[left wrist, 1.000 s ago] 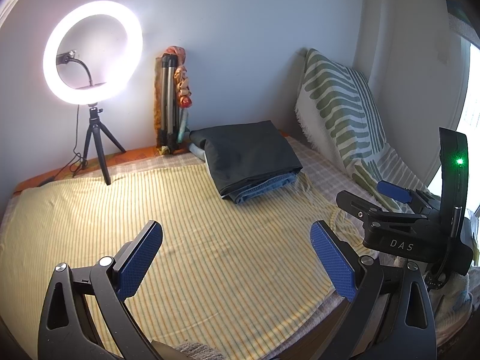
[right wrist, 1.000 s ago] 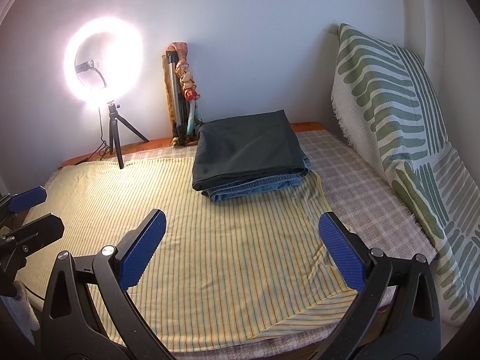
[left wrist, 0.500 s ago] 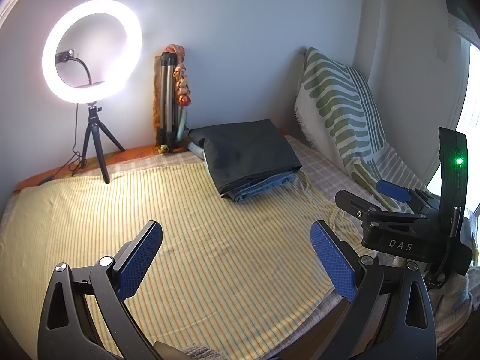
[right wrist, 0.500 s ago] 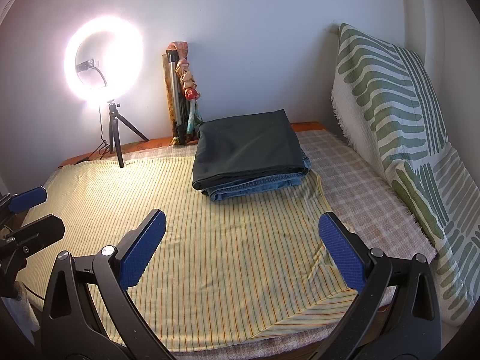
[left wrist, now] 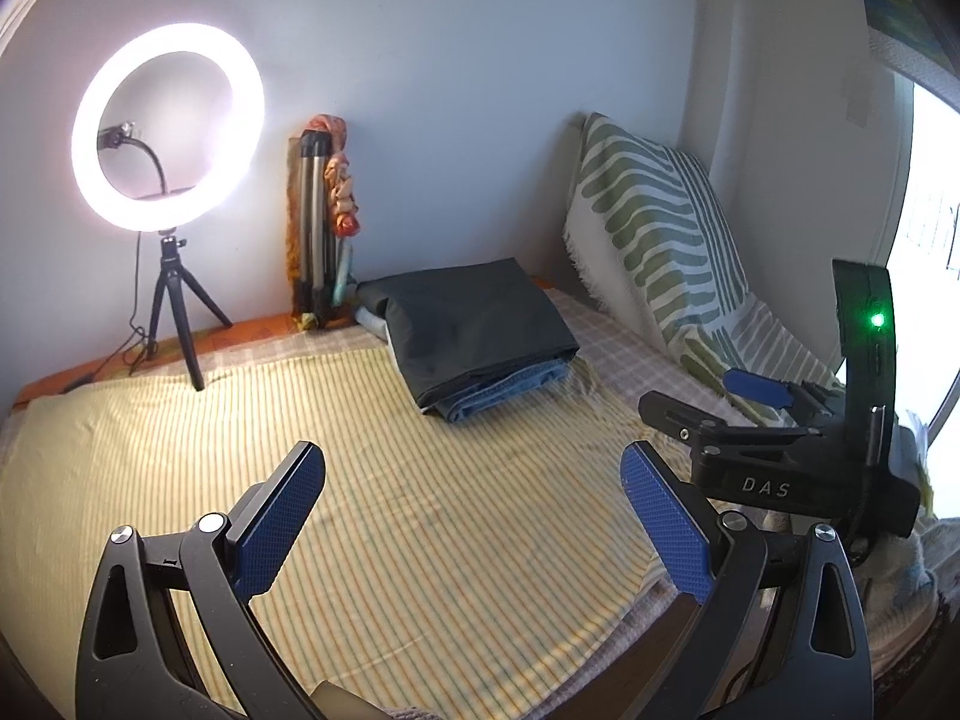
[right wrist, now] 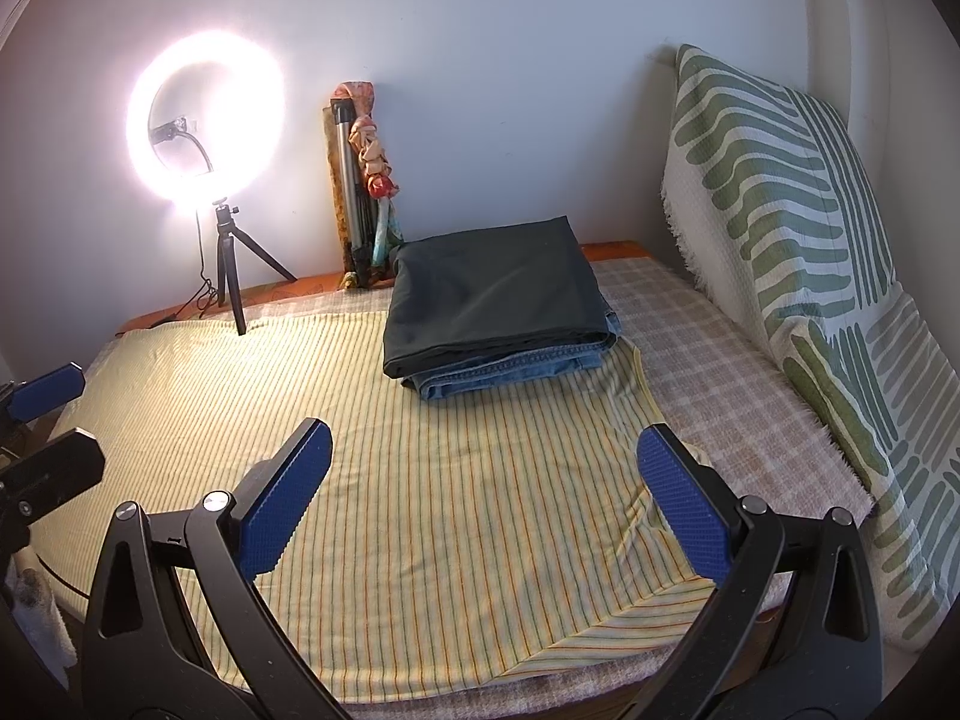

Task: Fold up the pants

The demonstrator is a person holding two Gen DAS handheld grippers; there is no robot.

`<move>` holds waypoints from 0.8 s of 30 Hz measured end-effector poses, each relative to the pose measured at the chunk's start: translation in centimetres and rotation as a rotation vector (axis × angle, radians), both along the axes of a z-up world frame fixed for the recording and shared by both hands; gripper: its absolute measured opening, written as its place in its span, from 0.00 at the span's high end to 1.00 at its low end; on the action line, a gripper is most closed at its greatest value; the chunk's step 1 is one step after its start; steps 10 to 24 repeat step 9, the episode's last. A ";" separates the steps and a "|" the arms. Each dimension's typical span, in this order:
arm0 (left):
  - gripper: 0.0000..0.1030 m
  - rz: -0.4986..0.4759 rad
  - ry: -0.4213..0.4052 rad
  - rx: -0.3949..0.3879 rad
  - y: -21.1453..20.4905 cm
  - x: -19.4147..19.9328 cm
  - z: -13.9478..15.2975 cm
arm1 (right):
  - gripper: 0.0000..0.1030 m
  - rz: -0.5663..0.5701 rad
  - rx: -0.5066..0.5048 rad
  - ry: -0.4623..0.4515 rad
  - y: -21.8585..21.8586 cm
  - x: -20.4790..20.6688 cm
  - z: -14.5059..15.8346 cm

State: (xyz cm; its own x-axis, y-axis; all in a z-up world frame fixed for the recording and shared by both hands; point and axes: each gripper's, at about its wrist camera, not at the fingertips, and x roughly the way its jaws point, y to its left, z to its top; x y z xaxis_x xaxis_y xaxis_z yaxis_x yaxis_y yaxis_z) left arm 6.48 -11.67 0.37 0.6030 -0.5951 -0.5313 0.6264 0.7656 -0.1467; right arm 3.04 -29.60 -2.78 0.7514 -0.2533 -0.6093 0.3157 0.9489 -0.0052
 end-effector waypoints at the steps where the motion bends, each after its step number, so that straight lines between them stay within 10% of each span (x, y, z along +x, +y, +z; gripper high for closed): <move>1: 0.04 0.012 -0.004 0.004 0.0 0.0 0.0 | 0.00 -0.001 0.001 0.003 0.0 0.0 -0.2; 24: 0.09 0.033 0.029 0.023 -0.1 0.6 -0.6 | 0.00 -0.001 -0.001 0.012 -0.1 -0.2 -0.7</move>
